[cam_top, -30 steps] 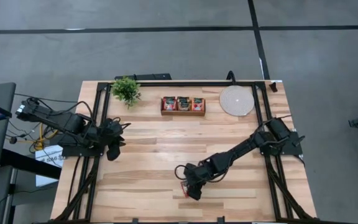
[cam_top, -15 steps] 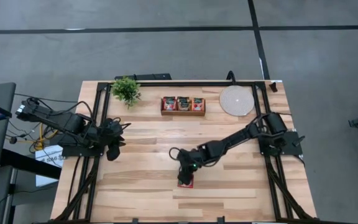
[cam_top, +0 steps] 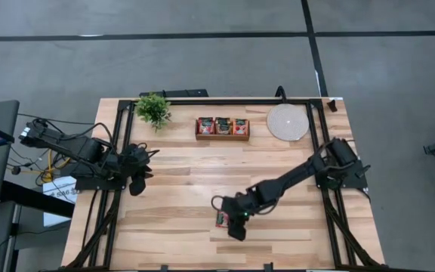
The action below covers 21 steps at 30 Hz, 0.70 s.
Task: Pick & Place Tea
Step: Put the red tea bag into the left section of the wooden organizer
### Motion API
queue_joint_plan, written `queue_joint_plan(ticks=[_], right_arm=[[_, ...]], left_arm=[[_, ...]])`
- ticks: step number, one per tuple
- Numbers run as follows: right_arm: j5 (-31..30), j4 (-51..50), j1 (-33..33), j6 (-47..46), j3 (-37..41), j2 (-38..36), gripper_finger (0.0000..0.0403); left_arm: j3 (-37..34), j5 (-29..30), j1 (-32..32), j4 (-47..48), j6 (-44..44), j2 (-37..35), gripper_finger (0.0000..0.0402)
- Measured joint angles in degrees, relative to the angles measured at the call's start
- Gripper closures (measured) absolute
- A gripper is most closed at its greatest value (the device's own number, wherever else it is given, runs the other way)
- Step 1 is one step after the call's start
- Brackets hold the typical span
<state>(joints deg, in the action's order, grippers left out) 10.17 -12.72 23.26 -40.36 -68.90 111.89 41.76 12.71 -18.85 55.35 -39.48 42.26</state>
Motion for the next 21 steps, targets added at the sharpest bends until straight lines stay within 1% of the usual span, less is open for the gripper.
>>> queue_joint_plan(ticks=[2, 7, 10, 13, 15, 17, 21], right_arm=[[-0.1, 0.9, 0.7, -1.2, 0.0, 1.1, 0.0403], [-6.0, 0.7, 1.0, -1.6, -0.1, 1.0, 0.0403], [-7.5, -0.1, 0.8, -1.6, 0.0, 1.1, 0.0403], [-6.5, 0.1, 0.5, -2.1, -0.1, 3.3, 0.0403], [-4.6, 1.6, 0.7, -2.3, -0.6, 4.7, 0.0403], [-3.0, 2.4, 0.9, -2.7, -1.9, 6.6, 0.0403], [-2.6, 1.9, 1.0, -2.7, -5.7, 10.0, 0.0403]], left_arm=[[0.0, 0.2, 0.0, -0.2, 0.0, 0.0, 0.0303], [0.0, 0.5, 0.0, -0.4, 0.0, 0.0, 0.0303], [0.0, 0.5, 0.0, -1.1, -0.2, 0.0, 0.0303], [0.0, 0.5, 0.0, -1.6, -0.3, 0.0, 0.0303], [0.0, 0.4, 0.0, -1.9, -0.3, 0.0, 0.0303], [0.0, 0.2, 0.0, -2.0, -0.3, 0.0, 0.0303], [0.0, 0.0, 0.0, -2.0, -0.4, 0.0, 0.0303]])
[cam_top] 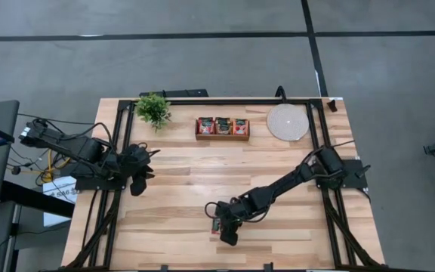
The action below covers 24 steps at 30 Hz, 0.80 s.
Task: Pick & Place Tea
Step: Put the red tea bag into the left section of the wooden organizer
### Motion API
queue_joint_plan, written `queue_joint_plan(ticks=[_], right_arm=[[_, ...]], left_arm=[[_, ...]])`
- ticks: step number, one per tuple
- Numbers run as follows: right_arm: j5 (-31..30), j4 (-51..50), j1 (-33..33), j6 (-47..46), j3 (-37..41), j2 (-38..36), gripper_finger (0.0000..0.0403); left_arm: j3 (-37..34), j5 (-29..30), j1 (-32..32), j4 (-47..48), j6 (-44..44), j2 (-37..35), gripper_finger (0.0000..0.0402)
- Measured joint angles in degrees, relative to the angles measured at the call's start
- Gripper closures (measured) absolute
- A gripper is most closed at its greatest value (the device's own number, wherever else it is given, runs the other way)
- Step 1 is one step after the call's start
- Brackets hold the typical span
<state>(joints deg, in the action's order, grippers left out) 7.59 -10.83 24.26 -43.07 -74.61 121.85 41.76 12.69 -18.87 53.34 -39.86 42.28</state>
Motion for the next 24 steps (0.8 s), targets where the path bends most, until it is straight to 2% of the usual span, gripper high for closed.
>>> queue_joint_plan(ticks=[5, 10, 24], right_arm=[[-2.2, -0.4, -1.1, -0.9, -3.8, 2.0, 0.0403], [-9.7, -0.6, -4.3, -4.8, -4.2, 1.8, 0.0403], [-20.1, 0.4, -13.1, -21.4, -4.0, 2.0, 0.0403]], left_arm=[[0.0, 0.0, 0.0, -0.2, 0.0, 0.0, 0.0303], [0.0, -0.5, 0.0, -0.5, 0.2, 0.0, 0.0303], [0.0, -0.5, 0.0, -1.0, 1.5, 0.0, 0.0303]])
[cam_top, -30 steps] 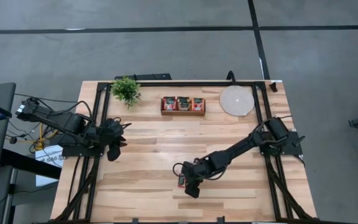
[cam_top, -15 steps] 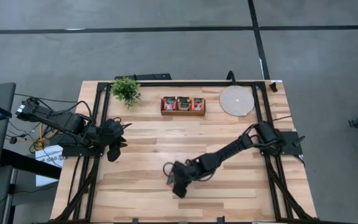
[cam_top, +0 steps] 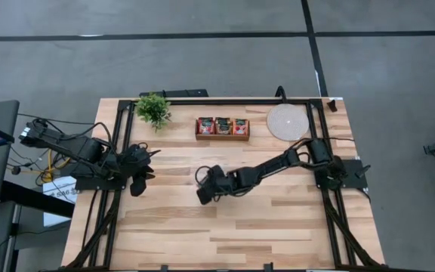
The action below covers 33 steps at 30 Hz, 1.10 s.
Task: Pick & Place Tea
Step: Put the red tea bag into the left section of the wooden organizer
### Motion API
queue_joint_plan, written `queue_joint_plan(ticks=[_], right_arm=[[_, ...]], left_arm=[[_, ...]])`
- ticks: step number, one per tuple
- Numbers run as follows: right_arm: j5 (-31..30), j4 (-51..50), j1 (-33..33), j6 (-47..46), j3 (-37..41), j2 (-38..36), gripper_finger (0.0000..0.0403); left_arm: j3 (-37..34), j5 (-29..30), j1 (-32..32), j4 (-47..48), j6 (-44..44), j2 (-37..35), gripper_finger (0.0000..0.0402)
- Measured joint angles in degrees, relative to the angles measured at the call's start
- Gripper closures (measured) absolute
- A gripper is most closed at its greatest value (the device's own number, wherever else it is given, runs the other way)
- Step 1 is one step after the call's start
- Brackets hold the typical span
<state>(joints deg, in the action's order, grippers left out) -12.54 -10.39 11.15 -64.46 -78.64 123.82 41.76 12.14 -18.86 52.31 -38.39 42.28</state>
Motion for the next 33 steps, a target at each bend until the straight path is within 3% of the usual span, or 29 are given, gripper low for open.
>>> queue_joint_plan(ticks=[6, 11, 17, 21, 26, 30, 33], right_arm=[[-4.4, 0.7, -2.0, -2.3, -1.2, 0.3, 0.0403], [-5.2, 1.1, -2.0, 4.7, -7.8, 0.2, 0.0403], [-8.6, -7.7, -1.8, 14.4, -18.9, 0.2, 0.0403], [-11.4, -22.4, -1.4, 22.9, -27.7, 0.1, 0.0403], [-19.9, -50.8, 1.2, 27.9, -36.8, 0.0, 0.0403], [-32.2, -71.8, 4.4, 23.5, -40.3, -1.3, 0.0403], [-40.4, -79.6, 7.6, 16.2, -39.2, -4.0, 0.0403]], left_arm=[[0.0, 0.0, 0.0, -0.5, 0.0, 0.0, 0.0303], [0.0, 0.0, 0.0, -1.6, 0.0, 0.0, 0.0303], [0.0, -1.2, 0.0, -4.6, 0.3, 0.0, 0.0303], [0.0, -2.3, 0.0, -6.6, 0.4, 0.1, 0.0303], [0.0, -2.5, 0.0, -6.4, 0.4, 0.1, 0.0303], [0.0, -2.4, 0.0, -6.5, 0.6, 0.3, 0.0303], [0.0, -1.6, 0.0, -7.8, 2.5, 2.0, 0.0303]])
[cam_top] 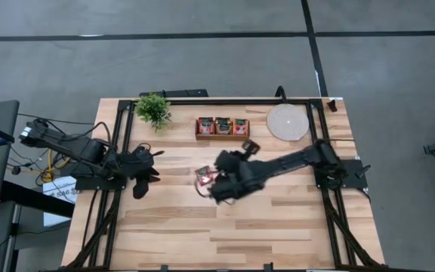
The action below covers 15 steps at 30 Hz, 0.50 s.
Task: Pick & Place Tea
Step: Put the red tea bag into the left section of the wooden organizer
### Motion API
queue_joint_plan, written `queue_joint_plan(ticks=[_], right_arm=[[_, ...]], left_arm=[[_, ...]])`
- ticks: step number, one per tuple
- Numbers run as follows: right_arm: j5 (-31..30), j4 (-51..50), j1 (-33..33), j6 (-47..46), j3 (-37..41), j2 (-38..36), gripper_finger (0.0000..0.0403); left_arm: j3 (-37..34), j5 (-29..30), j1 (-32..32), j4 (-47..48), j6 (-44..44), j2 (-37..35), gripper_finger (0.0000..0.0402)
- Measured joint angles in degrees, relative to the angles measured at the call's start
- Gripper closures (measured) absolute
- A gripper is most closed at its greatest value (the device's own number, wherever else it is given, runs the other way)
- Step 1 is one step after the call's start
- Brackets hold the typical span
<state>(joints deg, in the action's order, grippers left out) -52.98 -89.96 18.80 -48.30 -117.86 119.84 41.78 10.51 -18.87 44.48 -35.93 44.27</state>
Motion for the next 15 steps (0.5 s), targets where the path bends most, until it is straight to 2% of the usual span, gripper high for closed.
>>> queue_joint_plan(ticks=[5, 9, 15], right_arm=[[-3.5, 0.1, 4.4, -1.9, 6.5, -9.4, 0.0403], [-0.4, 0.9, 6.2, -4.2, 14.0, -18.7, 0.0403], [2.6, 0.9, 9.3, -9.9, 26.2, -33.9, 0.0403]], left_arm=[[0.0, 1.2, 0.1, -7.5, 4.7, 6.4, 0.0303], [0.0, 2.3, 0.1, -16.4, 8.1, 13.7, 0.0303], [0.0, 3.3, 2.0, -28.8, 8.3, 23.6, 0.0303]])
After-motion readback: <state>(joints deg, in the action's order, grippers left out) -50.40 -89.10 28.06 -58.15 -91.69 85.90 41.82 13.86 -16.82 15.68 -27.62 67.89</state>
